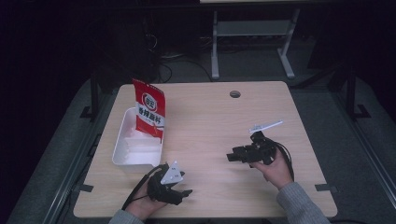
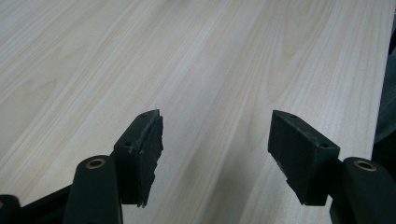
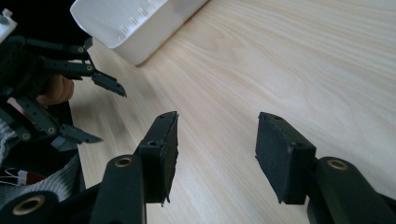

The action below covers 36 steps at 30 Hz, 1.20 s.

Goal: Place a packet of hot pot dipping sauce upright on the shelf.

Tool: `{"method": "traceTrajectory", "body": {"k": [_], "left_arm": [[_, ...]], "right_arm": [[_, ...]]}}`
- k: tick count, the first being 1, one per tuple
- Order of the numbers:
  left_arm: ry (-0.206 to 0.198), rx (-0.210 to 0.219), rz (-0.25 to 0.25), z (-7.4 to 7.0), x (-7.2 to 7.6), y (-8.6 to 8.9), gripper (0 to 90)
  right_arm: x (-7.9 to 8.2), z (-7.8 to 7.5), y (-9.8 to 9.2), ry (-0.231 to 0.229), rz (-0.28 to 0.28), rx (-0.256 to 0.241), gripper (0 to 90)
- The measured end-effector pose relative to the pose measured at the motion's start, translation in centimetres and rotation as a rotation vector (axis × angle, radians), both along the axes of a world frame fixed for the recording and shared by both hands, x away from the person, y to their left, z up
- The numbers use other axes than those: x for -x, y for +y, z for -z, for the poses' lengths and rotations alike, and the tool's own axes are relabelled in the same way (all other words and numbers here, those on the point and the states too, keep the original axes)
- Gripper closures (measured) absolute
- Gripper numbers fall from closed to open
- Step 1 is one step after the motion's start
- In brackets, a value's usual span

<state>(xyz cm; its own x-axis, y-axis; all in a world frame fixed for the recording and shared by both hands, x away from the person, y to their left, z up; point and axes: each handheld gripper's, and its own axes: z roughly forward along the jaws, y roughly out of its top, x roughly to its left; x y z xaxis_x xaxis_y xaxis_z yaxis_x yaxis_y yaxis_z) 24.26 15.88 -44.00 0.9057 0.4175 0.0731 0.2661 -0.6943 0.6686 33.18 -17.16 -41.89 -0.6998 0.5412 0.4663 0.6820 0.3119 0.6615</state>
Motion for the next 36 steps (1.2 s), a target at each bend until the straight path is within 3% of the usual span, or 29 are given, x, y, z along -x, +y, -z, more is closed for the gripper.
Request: {"method": "traceTrajectory", "body": {"k": [20,28,36], "left_arm": [[0.000,0.007,-0.008,0.0,-0.1,-0.1,32.5],[0.005,0.008,-0.001,0.1,0.1,-0.3,32.3],[0.011,0.014,0.001,0.2,0.3,-0.4,31.5]], "right_arm": [[3.2,1.6,-2.4,0.007,0.025,-0.017,47.1],[4.3,3.2,-2.7,0.022,0.033,-0.043,44.7],[5.0,3.4,-2.7,0.010,0.039,-0.049,42.3]]}}
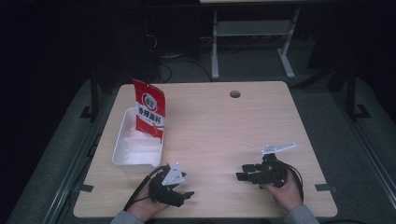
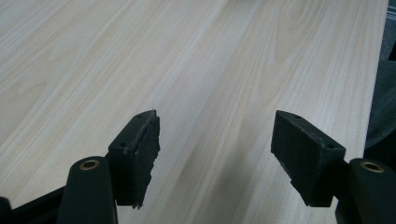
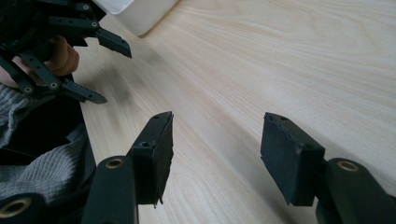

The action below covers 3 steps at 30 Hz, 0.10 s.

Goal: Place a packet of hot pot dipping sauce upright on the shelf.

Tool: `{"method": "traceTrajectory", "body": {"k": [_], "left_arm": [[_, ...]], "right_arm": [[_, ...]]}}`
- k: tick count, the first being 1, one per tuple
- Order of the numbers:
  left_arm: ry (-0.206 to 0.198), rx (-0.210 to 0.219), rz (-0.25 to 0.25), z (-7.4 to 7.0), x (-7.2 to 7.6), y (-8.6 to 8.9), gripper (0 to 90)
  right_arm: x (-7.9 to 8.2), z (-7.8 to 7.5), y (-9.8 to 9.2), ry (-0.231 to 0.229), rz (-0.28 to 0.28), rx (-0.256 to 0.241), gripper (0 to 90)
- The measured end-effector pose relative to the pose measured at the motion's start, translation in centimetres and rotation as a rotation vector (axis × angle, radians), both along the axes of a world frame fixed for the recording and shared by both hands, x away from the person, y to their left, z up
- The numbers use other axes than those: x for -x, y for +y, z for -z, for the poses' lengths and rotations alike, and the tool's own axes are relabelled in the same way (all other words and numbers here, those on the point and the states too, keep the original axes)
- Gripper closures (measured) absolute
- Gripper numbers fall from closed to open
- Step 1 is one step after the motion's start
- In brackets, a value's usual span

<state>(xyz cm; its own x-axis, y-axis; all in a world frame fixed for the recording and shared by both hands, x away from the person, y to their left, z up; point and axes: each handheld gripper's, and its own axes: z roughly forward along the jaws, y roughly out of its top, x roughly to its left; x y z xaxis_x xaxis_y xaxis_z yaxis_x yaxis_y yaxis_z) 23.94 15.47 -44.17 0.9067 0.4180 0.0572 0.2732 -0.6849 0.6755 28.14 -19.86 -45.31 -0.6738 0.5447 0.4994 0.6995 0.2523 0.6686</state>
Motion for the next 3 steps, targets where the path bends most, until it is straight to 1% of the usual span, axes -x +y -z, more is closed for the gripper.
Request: {"method": "traceTrajectory", "body": {"k": [3], "left_arm": [[-0.001,-0.001,0.001,0.01,0.02,-0.04,31.3]], "right_arm": [[0.00,0.15,0.05,-0.006,0.001,0.016,40.9]]}}
